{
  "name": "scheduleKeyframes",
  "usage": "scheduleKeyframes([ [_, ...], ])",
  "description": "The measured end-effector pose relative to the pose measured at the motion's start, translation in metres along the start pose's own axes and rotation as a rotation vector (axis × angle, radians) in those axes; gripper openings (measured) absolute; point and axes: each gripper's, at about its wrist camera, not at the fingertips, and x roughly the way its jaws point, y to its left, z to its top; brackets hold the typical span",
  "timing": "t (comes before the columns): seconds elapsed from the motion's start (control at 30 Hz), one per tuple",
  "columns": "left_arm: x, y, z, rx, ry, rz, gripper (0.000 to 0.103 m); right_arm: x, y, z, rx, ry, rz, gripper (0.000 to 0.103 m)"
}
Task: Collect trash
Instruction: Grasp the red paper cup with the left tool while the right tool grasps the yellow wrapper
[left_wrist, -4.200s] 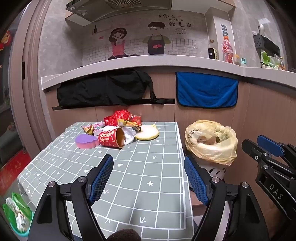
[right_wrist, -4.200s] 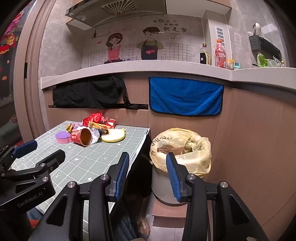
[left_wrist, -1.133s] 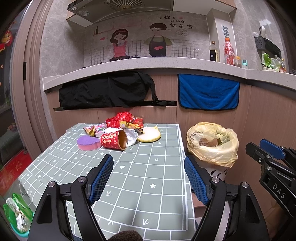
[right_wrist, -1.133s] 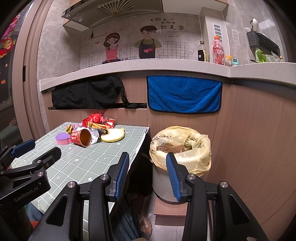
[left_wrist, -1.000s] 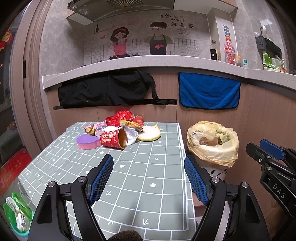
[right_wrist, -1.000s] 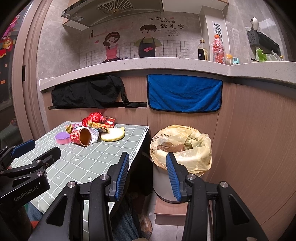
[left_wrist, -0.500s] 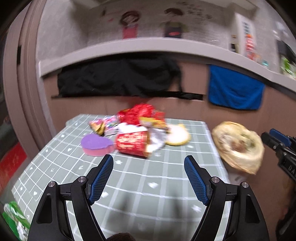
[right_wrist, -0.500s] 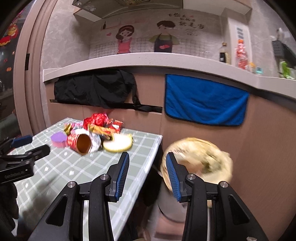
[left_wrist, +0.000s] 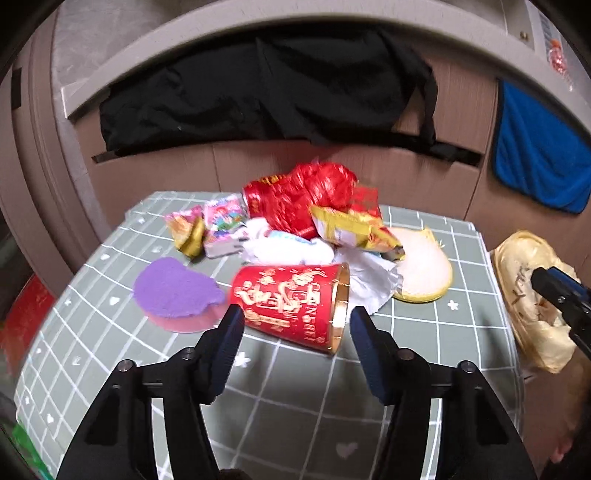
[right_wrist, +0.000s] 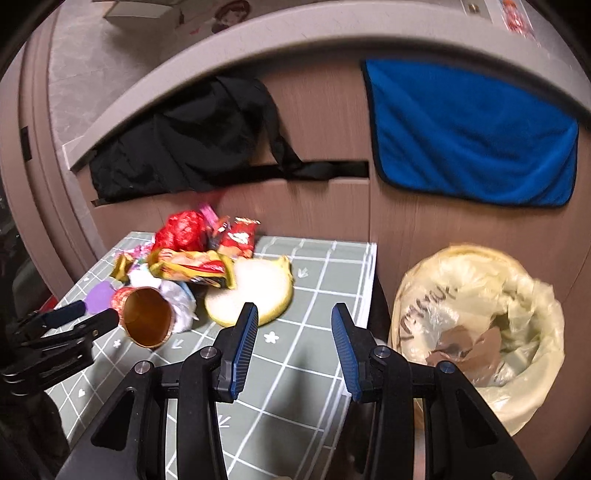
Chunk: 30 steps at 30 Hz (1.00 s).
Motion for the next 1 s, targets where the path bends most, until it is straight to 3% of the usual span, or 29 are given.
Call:
scheduleKeyframes([
  [0.17,0.034,-0.006,0.005,0.018,0.051,0.031,0.054,0.012,-0.011,0.006,0.002,0.029,-0.039,0.039],
  [0.2,0.039,-0.004,0.007,0.015,0.067,0.037,0.044,0.012,-0.011,0.008,-0.002,0.026,-0.039,0.039],
  [0.23,0.041,-0.001,0.009,0.008,0.082,0.022,0.026,0.011,-0.009,0.012,-0.013,0.018,-0.037,0.039],
  [0.33,0.031,0.019,0.013,-0.045,0.057,-0.018,0.009,0.011,0.003,0.022,-0.061,-0.001,0.001,0.04],
  [0.57,-0.01,0.074,0.015,-0.11,-0.04,-0.022,0.006,0.046,0.071,0.04,-0.235,0.058,0.202,0.04],
  [0.63,-0.021,0.087,0.012,-0.107,-0.065,-0.017,0.006,0.056,0.097,0.042,-0.307,0.067,0.313,0.035],
  [0.67,-0.025,0.093,0.011,-0.105,-0.071,-0.014,0.006,0.059,0.104,0.041,-0.328,0.067,0.324,0.034],
  [0.97,-0.029,0.126,0.0,-0.156,-0.058,-0.05,0.006,0.094,0.163,0.026,-0.575,0.066,0.207,0.034],
  [1.0,-0.027,0.129,-0.002,-0.171,-0.048,-0.067,0.006,0.1,0.17,0.023,-0.606,0.082,0.177,0.029],
])
